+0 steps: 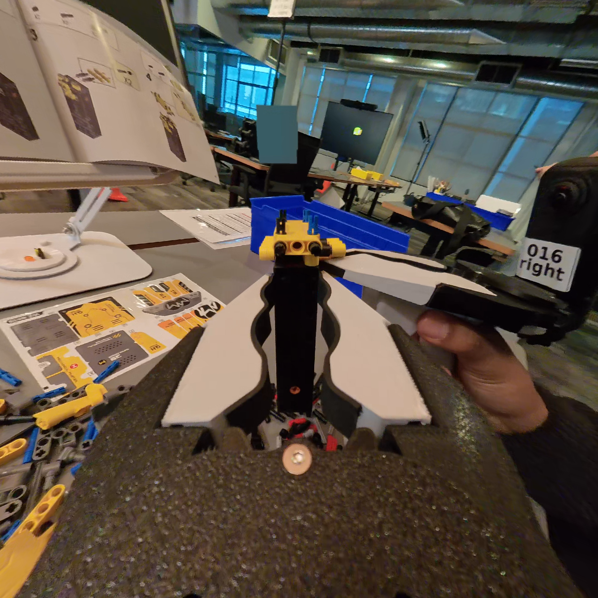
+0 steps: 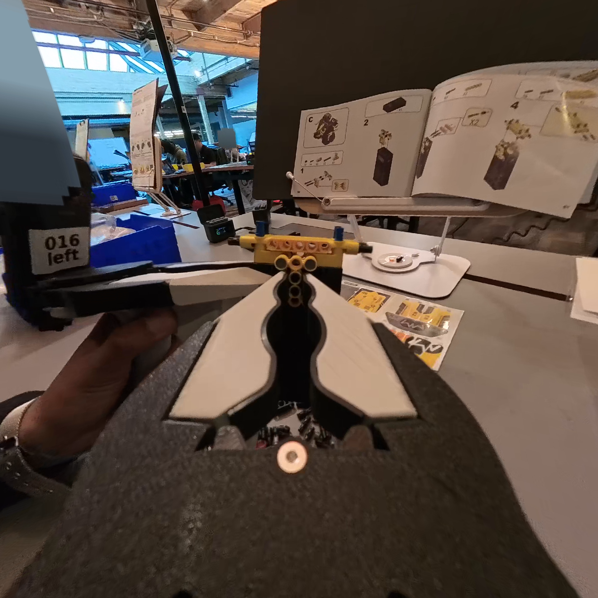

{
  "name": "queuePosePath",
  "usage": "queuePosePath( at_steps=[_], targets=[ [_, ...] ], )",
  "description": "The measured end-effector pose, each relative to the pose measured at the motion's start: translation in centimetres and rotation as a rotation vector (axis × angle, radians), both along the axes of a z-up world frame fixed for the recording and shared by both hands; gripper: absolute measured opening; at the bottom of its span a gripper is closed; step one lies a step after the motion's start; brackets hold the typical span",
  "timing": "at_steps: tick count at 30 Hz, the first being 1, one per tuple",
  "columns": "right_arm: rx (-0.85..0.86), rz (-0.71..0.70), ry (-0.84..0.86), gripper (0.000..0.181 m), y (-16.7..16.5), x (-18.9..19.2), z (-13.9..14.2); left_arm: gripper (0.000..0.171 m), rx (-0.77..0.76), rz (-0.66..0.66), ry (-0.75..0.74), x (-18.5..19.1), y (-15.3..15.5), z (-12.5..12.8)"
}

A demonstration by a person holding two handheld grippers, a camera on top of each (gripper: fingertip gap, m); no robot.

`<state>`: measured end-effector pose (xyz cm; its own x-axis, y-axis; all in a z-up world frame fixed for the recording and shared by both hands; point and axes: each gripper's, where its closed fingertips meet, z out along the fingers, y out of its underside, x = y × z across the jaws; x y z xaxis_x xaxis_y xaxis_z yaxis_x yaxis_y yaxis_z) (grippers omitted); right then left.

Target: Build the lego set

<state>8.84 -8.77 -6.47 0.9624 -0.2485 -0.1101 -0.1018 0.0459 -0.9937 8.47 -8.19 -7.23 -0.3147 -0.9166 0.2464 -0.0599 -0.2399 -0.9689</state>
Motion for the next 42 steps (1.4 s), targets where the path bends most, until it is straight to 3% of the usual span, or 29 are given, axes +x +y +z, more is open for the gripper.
queuePosePath(
  at_steps=[6, 10, 14, 21, 26, 34, 42],
  targets=[
    [0.038, -0.014, 0.048, 0.006, -0.4, 0.2, 0.2, 0.024, -0.009, 0.05, -0.019, 0.2, -0.3, 0.3],
    [0.11, 0.053, 0.194, 0.006, -0.7, 0.3, 0.1, 0.024, -0.038, 0.048, -0.011, 0.3, -0.6, 0.2],
    [0.042, -0.053, -0.018, 0.006, -0.9, 0.1, 0.7, 0.024, -0.103, 0.028, -0.036, 0.1, -0.8, 0.8],
    [0.163, 0.056, 0.204, 0.006, -1.0, 0.2, 0.8, 0.024, -0.093, 0.047, -0.049, 0.2, -0.9, 1.0],
    [0.054, -0.113, -0.111, 0.005, -1.3, 0.1, 1.4, 0.024, -0.144, 0.025, -0.066, 0.2, -1.0, 1.4],
    [0.189, 0.036, 0.167, 0.006, -1.3, 0.1, 1.3, 0.024, -0.07, 0.05, -0.078, 0.3, -0.9, 1.5],
    [0.071, -0.11, -0.146, 0.006, -1.5, -0.1, 1.6, 0.025, -0.112, 0.028, -0.092, 0.0, -1.0, 1.7]
  ],
)
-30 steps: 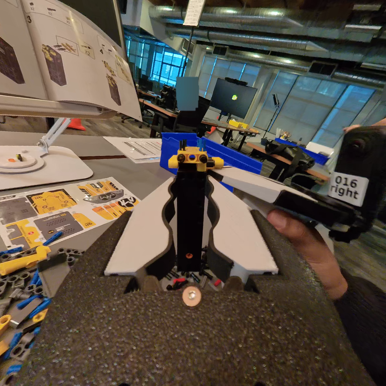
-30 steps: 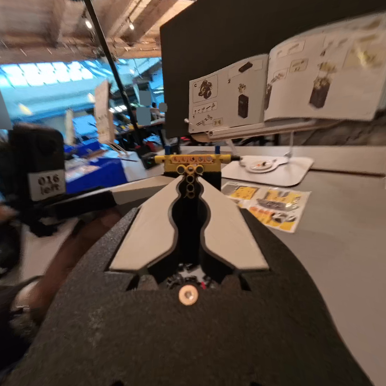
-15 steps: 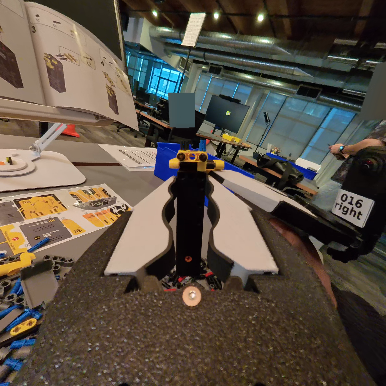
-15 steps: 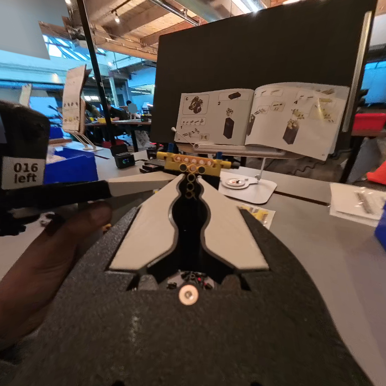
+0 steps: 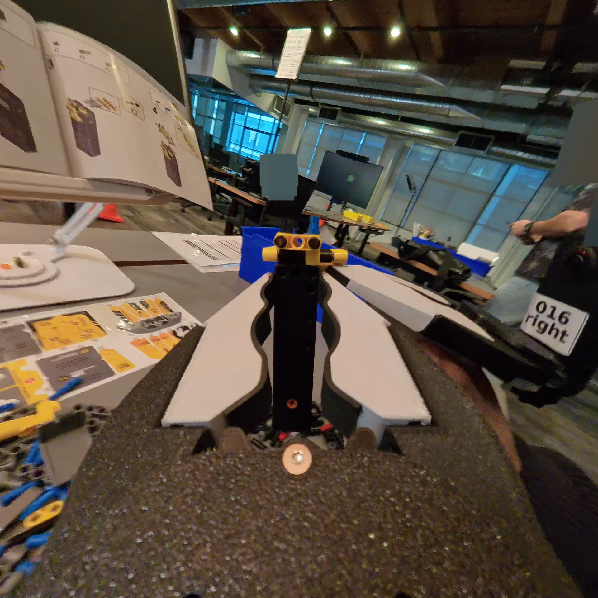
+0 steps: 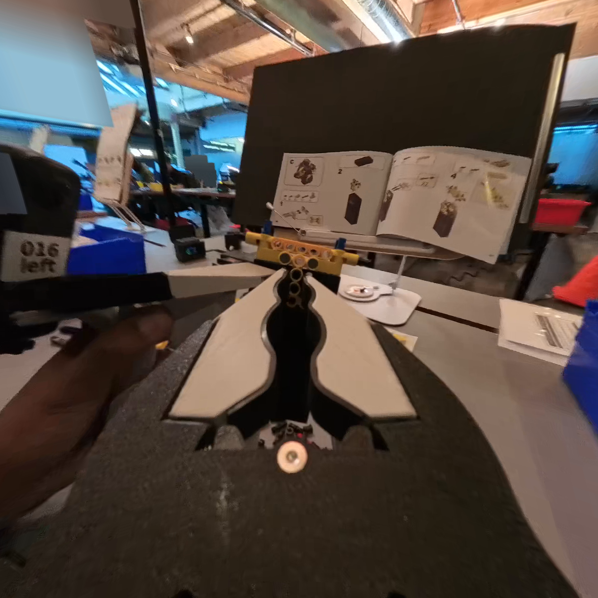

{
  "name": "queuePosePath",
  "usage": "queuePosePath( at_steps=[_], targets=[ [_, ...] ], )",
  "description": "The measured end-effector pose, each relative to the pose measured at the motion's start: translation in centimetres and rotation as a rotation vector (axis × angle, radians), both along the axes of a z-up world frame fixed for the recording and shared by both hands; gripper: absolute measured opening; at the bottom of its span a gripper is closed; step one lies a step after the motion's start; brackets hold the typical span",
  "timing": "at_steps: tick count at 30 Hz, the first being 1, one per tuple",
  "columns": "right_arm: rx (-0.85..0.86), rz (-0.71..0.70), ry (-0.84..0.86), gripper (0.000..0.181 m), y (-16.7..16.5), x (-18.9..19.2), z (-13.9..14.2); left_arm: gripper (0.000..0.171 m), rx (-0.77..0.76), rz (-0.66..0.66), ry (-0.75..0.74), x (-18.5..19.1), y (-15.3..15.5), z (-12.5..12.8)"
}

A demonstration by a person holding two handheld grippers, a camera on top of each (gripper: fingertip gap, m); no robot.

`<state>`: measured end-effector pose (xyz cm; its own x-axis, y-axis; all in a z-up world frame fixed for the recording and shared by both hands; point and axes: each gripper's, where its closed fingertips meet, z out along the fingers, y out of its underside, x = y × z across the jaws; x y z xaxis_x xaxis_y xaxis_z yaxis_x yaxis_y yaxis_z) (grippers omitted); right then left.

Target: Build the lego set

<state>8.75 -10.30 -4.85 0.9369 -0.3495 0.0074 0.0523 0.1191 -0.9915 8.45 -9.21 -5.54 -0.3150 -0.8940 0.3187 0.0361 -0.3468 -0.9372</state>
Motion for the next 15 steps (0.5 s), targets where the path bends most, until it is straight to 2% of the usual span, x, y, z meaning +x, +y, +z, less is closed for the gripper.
queuePosePath(
  at_steps=[4, 5, 8, 11, 13, 15],
  targets=[
    [0.139, 0.169, 0.289, 0.006, 0.26, -0.08, -0.11, 0.024, 0.071, 0.048, -0.006, -0.03, 0.34, 0.2],
    [0.137, 0.169, 0.288, 0.006, 0.25, -0.11, -0.18, 0.024, 0.069, 0.041, -0.006, -0.05, 0.33, 0.19],
    [0.046, 0.068, 0.076, 0.006, 0.08, -0.41, 0.14, 0.024, 0.066, 0.022, -0.034, -0.38, 0.19, 0.6],
    [0.031, 0.032, 0.024, 0.006, -0.09, -0.42, 0.3, 0.025, 0.087, 0.023, -0.035, -0.32, 0.07, 0.7],
    [0.045, 0.041, 0.039, 0.005, -0.18, -0.41, 0.39, 0.025, 0.106, 0.025, -0.039, -0.3, 0.01, 0.76],
    [0.132, 0.151, 0.203, 0.005, -0.19, -0.47, 0.46, 0.025, 0.133, 0.035, -0.045, -0.31, -0.03, 0.86]
  ],
)
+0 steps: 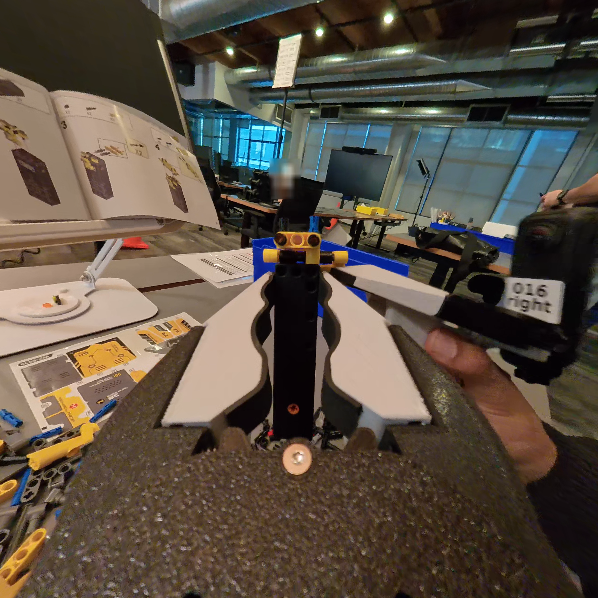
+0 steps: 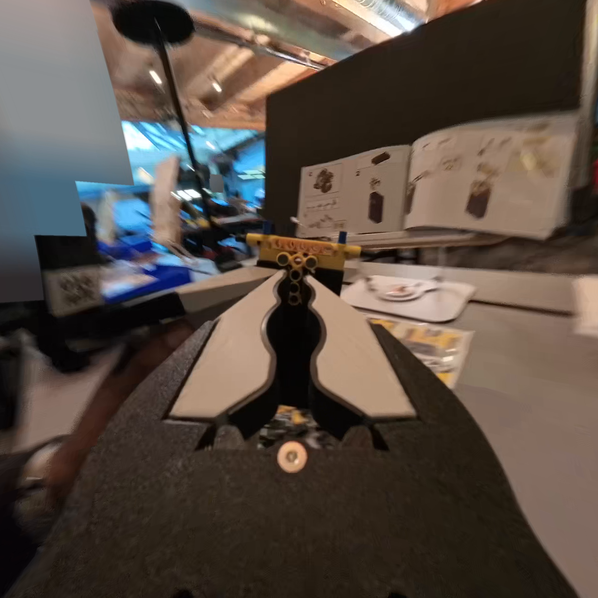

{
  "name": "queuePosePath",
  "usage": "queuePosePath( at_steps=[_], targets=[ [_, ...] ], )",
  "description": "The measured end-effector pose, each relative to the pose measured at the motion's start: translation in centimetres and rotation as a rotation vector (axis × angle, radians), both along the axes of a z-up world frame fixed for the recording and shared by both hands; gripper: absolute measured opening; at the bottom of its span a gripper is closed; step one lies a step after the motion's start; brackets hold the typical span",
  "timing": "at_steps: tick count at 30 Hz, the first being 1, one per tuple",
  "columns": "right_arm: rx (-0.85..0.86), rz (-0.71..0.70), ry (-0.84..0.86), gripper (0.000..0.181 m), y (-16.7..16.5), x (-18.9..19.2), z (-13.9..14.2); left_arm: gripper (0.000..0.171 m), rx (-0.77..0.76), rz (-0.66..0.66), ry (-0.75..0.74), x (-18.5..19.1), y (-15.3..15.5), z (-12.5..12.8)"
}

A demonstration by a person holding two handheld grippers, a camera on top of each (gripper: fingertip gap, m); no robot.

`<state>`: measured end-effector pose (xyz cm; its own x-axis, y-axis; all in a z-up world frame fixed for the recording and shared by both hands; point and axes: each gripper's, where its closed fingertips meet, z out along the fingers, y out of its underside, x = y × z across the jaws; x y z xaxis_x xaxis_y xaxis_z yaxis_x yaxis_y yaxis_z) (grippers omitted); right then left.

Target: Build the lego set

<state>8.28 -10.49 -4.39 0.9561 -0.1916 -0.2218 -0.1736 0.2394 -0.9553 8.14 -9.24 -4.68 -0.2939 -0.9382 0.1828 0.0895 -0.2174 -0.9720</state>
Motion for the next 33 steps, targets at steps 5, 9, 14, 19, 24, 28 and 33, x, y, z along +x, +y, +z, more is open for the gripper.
queuePosePath(
  at_steps=[5, 9, 14, 19, 24, 28, 33],
  targets=[
    [0.084, 0.125, 0.137, 0.007, 0.0, -0.2, 0.1, 0.025, 0.024, -0.009, 0.0, -0.1, 0.0, 0.1],
    [0.05, 0.065, 0.074, 0.008, 0.2, 0.1, -0.4, 0.025, -0.016, -0.022, 0.046, 0.2, 0.2, -0.5],
    [0.062, 0.007, 0.025, 0.014, -0.2, 0.6, -0.3, 0.025, -0.121, -0.045, 0.067, 0.3, 0.9, -0.9],
    [0.053, -0.055, -0.046, 0.015, -0.3, 0.7, -0.2, 0.025, -0.315, -0.11, 0.099, 0.4, 2.1, -1.6],
    [0.033, -0.04, -0.039, 0.017, 0.1, 0.5, -0.6, 0.025, -0.432, -0.108, 0.115, 0.4, 3.9, -2.1],
    [0.021, -0.02, -0.036, 0.018, 0.5, 0.1, -0.9, 0.025, -0.404, -0.108, 0.118, 0.3, 3.6, -2.1],
    [-0.036, 0.019, -0.005, 0.019, 1.2, -0.3, -1.9, 0.025, -0.322, -0.097, 0.127, 0.3, 2.7, -2.1]
  ],
)
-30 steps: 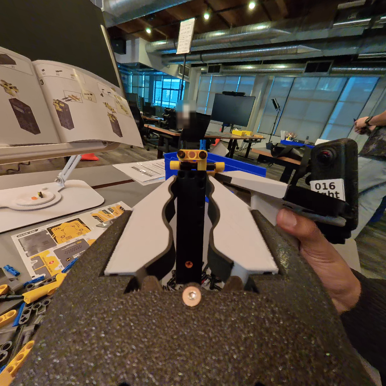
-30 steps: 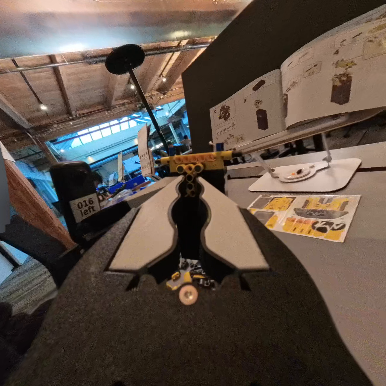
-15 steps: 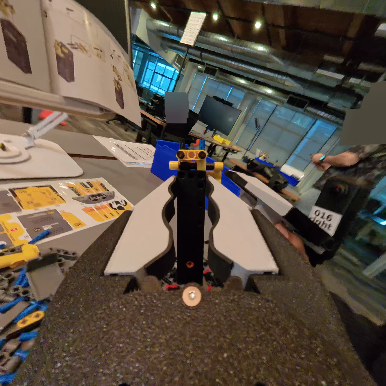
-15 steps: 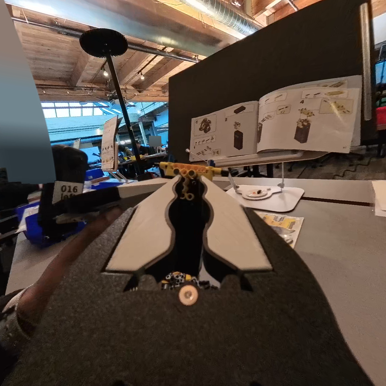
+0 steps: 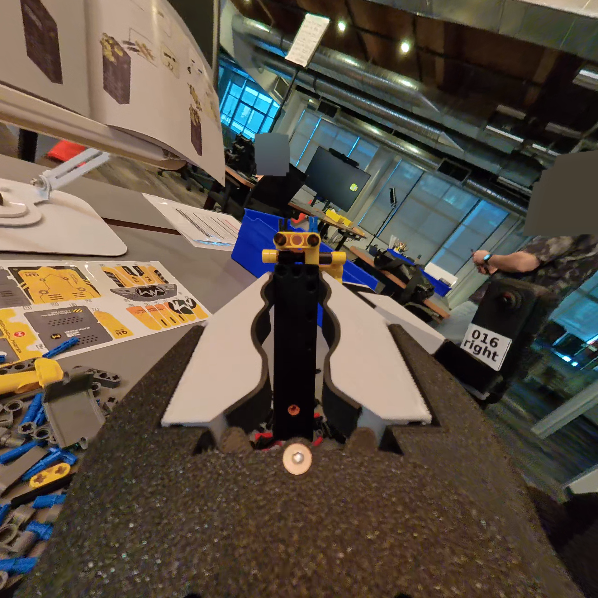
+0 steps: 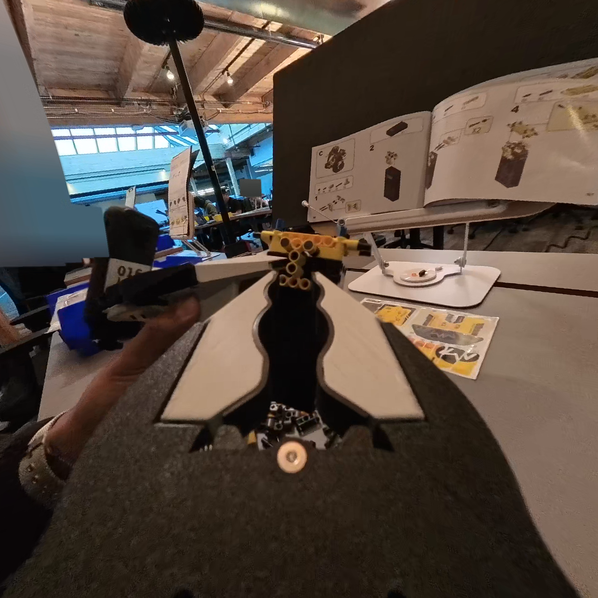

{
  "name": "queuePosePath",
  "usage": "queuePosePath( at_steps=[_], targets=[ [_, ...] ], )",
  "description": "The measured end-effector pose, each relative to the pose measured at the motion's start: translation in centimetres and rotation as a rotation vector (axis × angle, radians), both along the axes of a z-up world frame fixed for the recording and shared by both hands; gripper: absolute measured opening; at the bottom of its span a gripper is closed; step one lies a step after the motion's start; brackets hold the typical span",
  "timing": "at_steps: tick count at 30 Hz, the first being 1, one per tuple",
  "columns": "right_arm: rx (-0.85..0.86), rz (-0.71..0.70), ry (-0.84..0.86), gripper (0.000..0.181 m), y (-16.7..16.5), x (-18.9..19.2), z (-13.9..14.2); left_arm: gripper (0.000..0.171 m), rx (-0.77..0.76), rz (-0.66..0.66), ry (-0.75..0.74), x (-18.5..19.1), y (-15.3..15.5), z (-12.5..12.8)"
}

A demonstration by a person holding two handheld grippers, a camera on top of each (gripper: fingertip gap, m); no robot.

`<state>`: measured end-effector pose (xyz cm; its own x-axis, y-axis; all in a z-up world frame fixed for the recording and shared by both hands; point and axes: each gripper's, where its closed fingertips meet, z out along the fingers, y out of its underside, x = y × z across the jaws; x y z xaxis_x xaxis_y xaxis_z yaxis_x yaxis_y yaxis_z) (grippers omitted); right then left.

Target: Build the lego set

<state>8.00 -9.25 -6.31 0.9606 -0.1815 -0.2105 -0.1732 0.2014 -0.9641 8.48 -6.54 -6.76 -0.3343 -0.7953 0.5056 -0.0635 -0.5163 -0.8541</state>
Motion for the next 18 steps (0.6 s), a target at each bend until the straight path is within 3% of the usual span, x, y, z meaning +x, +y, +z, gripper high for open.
queuePosePath(
  at_steps=[9, 10, 18],
  targets=[
    [0.026, 0.032, 0.054, 0.017, -0.5, 0.4, 0.2, 0.025, 0.166, -0.004, -0.037, -0.2, -2.3, 0.5],
    [0.026, 0.055, 0.063, 0.009, -0.5, 0.2, 0.2, 0.025, 0.169, -0.007, -0.036, -0.2, -2.3, 0.4],
    [0.137, 0.214, 0.313, 0.006, -1.8, 1.1, 0.9, 0.039, 0.079, -0.166, -0.163, -1.9, -3.6, 2.2]
  ],
)
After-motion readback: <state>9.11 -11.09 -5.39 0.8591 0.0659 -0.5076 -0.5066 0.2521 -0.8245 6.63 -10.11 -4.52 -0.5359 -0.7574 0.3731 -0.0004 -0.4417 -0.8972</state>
